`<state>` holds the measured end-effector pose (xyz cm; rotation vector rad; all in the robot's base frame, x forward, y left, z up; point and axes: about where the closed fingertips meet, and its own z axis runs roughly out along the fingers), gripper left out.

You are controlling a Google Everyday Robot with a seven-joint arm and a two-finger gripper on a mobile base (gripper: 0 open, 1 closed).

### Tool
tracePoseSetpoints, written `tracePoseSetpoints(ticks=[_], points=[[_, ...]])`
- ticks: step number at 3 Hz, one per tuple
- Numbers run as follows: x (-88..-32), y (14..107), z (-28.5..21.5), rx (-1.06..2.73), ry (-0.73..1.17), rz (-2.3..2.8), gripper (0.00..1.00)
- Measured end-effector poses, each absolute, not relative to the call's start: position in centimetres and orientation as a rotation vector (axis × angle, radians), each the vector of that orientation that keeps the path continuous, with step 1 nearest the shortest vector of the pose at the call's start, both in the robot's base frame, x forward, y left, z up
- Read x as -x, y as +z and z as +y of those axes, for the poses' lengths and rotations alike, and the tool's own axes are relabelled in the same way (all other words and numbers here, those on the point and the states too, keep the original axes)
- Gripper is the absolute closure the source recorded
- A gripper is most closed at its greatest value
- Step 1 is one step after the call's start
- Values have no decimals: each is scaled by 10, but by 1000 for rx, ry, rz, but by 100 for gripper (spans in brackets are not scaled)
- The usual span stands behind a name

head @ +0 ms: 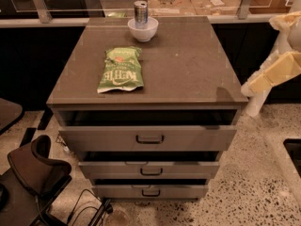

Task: Pick redbull can from white bowl and place on counter

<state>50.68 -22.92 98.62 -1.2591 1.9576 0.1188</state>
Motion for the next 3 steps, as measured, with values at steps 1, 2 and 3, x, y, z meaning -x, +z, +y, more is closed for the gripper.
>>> tracePoseSetpoints(ticks=[1,2,3], points=[[-539,1000,-209,1103,232,1760,0],[-562,1028,-187,953,274,1631,0],[-576,1046,-188,883,236,1593,0]])
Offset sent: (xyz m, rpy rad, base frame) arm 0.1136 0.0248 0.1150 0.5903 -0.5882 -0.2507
